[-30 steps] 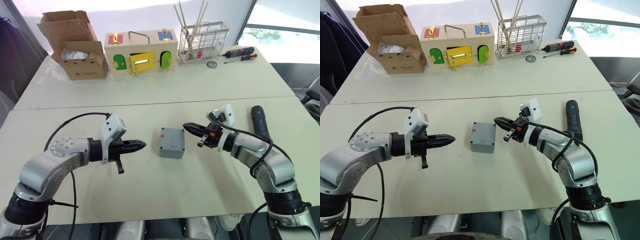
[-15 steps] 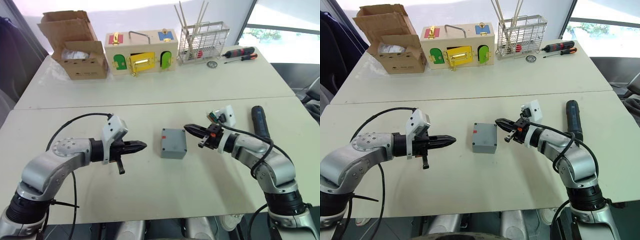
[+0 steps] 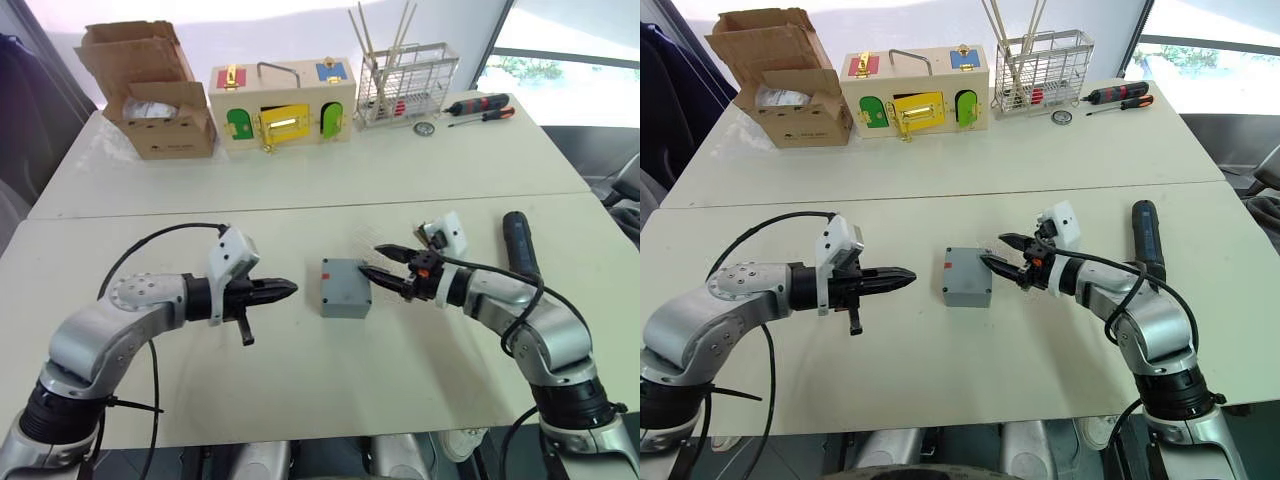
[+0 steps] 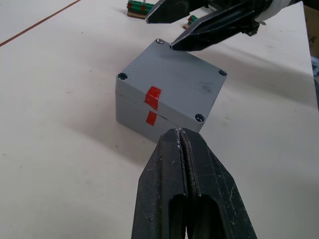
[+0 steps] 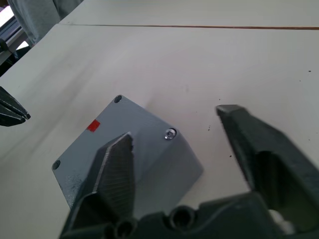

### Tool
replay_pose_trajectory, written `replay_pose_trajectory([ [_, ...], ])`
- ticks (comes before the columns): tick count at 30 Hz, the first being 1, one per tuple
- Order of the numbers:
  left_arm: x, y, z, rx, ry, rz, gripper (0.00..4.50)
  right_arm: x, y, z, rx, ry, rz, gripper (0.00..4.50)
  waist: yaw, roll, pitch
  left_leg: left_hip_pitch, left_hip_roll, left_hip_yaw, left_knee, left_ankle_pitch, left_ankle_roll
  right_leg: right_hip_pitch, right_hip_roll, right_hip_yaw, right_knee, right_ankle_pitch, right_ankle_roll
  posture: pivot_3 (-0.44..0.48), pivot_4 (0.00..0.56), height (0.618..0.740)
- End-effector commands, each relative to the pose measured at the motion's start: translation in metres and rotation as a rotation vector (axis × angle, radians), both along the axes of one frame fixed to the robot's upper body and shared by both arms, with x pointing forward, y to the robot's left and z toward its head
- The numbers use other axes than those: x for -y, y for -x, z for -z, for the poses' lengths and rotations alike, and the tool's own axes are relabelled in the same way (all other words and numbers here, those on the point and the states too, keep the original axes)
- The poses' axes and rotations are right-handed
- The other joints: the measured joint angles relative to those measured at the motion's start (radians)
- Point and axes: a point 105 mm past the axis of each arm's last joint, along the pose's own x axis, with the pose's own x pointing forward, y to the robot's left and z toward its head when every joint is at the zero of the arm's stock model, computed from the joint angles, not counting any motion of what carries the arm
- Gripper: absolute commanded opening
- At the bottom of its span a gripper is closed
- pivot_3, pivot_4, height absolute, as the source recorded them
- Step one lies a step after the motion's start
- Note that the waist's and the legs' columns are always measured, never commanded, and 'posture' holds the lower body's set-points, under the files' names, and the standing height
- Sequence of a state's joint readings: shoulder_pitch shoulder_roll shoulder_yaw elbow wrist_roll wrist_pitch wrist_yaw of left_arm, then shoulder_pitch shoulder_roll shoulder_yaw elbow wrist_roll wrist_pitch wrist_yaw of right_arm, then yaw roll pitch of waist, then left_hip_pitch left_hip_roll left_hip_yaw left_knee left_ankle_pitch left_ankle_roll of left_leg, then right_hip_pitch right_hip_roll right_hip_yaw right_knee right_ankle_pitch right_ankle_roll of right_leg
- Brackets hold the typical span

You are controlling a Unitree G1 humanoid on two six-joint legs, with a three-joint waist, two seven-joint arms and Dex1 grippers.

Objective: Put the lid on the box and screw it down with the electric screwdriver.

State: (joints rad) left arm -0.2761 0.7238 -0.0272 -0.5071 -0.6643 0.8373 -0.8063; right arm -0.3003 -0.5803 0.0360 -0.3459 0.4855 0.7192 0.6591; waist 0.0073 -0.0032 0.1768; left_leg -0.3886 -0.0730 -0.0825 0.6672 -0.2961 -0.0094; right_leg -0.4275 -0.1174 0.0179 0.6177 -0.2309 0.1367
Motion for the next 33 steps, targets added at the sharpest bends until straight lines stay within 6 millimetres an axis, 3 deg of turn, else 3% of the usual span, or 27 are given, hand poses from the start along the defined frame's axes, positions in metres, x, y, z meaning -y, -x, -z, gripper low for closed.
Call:
replay_pose_trajectory([
  [1,0.009,0.001,-0.008,0.042,0.022,0.048,0.0,0.015,0.003,-0.035,0.087,-0.008,0.027,4.48,0.003,0.0,0.0,0.0,0.0,0.0,0.0,0.0,0.0,0.0,0.0,0.0,0.0,0.0,0.0,0.0,0.15,0.739],
  [5,0.022,0.007,-0.02,0.066,0.065,0.123,0.0,0.054,0.012,-0.071,0.077,-0.037,0.121,4.48,0.008,0.0,0.0,-0.001,-0.001,0.0,0.0,0.0,0.0,0.0,-0.001,0.0,-0.001,0.0,0.0,0.0,0.15,0.739],
  [11,0.042,0.019,-0.027,0.109,0.063,0.242,0.0,0.129,0.017,-0.1,-0.029,0.118,0.323,4.48,0.004,0.0,0.0,-0.001,0.0,0.0,0.0,-0.001,0.001,0.0,0.0,0.0,-0.001,0.0,0.0,0.0,0.15,0.739],
  [14,0.052,0.027,-0.033,0.138,0.068,0.314,0.0,0.179,0.018,-0.1,-0.221,0.212,0.51,4.48,0.003,0.001,0.001,-0.001,0.0,0.002,0.0,-0.001,0.002,0.0,-0.001,0.0,-0.001,0.0,0.0,0.0,0.15,0.739],
  [16,0.055,0.029,-0.032,0.143,0.058,0.333,0.0,0.195,0.024,-0.088,-0.389,0.24,0.569,4.48,0.002,0.001,0.0,-0.001,0.0,0.004,0.001,-0.001,0.003,0.0,-0.001,0.001,-0.001,0.0,0.0,0.0,0.15,0.739],
  [19,0.059,0.032,-0.027,0.147,0.046,0.341,0.0,0.21,0.027,-0.074,-0.537,0.243,0.595,4.48,-0.005,0.001,0.0,-0.001,0.001,0.004,0.0,-0.002,0.003,0.0,-0.001,0.0,-0.002,0.0,0.0,0.0,0.15,0.739],
  [23,0.059,0.034,-0.021,0.142,0.034,0.318,0.0,0.214,0.022,-0.056,-0.692,0.203,0.592,4.48,-0.017,0.002,0.001,-0.001,0.001,0.006,0.001,-0.002,0.004,0.0,-0.001,0.002,-0.003,0.0,0.0,0.0,0.15,0.739],
  [33,0.057,0.043,-0.014,0.121,0.048,0.232,0.0,0.221,-0.019,-0.033,-0.806,0.186,0.633,4.48,-0.019,0.003,0.001,-0.002,0.0,0.005,0.0,0.0,0.0,-0.001,-0.001,0.001,-0.003,0.0,0.0,0.0,0.15,0.739],
])
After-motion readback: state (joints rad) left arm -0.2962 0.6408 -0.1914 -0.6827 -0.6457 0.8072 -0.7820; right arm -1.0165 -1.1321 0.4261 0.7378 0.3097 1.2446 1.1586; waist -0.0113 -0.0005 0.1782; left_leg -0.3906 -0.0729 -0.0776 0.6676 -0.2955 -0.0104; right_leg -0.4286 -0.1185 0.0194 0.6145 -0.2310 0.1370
